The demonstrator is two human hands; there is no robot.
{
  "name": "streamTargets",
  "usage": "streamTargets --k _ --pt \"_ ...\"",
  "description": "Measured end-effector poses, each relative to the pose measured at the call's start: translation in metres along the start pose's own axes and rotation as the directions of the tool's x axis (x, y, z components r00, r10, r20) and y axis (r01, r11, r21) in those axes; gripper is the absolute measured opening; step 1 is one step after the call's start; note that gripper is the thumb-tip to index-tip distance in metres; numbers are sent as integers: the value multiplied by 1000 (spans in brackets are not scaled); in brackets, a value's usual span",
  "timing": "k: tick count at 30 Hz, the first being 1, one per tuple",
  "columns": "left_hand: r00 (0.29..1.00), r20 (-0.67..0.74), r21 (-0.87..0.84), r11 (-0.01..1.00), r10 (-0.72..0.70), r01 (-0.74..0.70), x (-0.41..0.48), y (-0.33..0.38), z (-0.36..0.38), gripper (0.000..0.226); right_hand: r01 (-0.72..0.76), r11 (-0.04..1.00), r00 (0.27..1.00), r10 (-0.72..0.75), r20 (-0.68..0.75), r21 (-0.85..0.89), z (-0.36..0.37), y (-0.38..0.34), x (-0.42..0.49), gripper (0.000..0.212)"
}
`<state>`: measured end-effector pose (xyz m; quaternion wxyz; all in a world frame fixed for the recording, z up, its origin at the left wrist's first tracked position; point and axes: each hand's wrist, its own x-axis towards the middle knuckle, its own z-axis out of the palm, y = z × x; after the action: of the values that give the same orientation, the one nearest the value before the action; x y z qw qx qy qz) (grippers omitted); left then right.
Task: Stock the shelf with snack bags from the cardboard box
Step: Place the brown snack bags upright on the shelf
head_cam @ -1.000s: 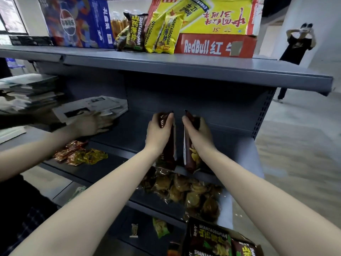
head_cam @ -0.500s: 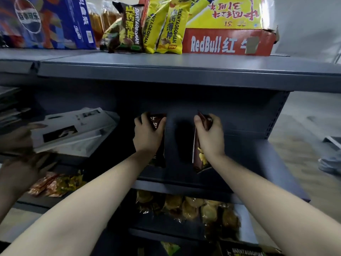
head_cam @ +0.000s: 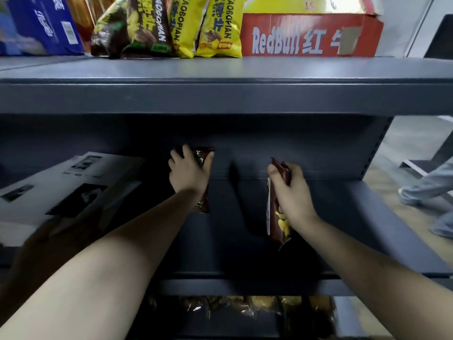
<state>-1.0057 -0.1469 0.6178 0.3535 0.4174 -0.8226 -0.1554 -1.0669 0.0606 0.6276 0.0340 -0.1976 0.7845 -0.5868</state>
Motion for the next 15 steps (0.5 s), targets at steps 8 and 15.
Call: streamTargets --k 8,15 --pt "996 -26 -43 996 -79 78 40 -16 32 75 19 999 1000 -20 19 39 18 5 15 49" --pt "988 -52 -187 974 -142 130 72 -16 55 74 10 999 1000 -11 27 34 17 9 13 41"
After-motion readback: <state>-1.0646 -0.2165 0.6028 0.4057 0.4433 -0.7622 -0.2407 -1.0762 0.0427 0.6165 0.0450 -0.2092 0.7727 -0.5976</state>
